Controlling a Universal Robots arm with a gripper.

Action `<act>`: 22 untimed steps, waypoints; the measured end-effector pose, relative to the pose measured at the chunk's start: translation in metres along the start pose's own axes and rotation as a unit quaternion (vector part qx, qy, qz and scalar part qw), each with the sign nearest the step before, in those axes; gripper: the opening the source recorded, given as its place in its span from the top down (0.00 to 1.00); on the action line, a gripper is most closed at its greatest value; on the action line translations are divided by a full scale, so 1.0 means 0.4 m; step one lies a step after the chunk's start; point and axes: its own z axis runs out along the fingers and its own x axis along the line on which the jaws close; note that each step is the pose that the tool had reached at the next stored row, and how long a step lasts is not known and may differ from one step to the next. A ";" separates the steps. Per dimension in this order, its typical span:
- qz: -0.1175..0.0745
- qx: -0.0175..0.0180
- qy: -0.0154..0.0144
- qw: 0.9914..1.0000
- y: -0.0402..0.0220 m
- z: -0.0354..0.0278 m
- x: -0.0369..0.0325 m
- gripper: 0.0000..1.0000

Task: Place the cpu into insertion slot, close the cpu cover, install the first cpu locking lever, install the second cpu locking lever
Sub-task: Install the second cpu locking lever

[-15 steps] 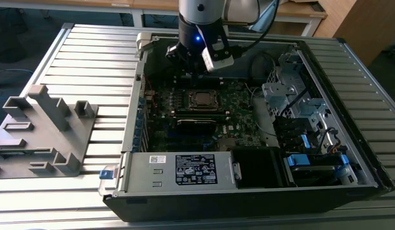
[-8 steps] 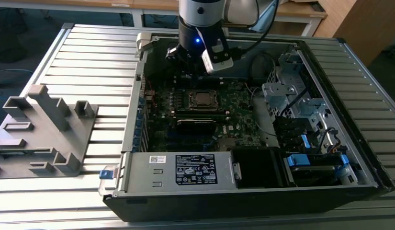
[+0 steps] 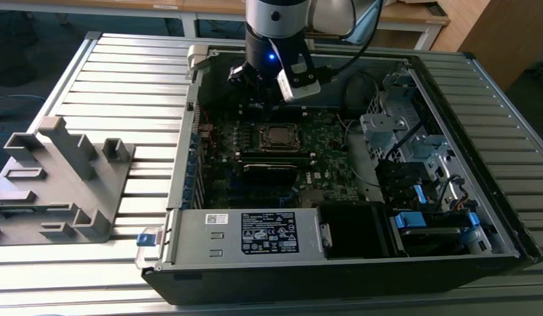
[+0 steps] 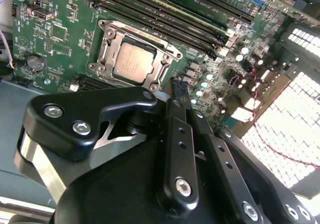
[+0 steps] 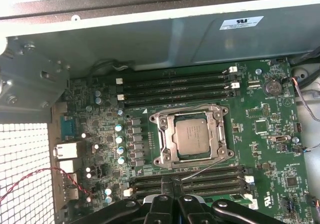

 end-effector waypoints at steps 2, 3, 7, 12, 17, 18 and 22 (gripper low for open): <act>0.000 0.000 0.000 1.000 0.000 0.001 0.000 0.90; 0.000 0.000 0.000 1.000 0.000 0.001 0.000 0.90; 0.000 0.000 0.000 1.000 0.000 0.002 0.000 0.90; 0.000 0.000 0.000 1.000 0.000 0.004 0.000 0.90; 0.000 0.000 0.000 1.000 -0.001 0.005 0.000 0.90; 0.000 0.000 0.000 1.000 -0.002 0.005 0.000 0.90; 0.000 0.000 0.000 1.000 -0.005 0.006 -0.001 0.90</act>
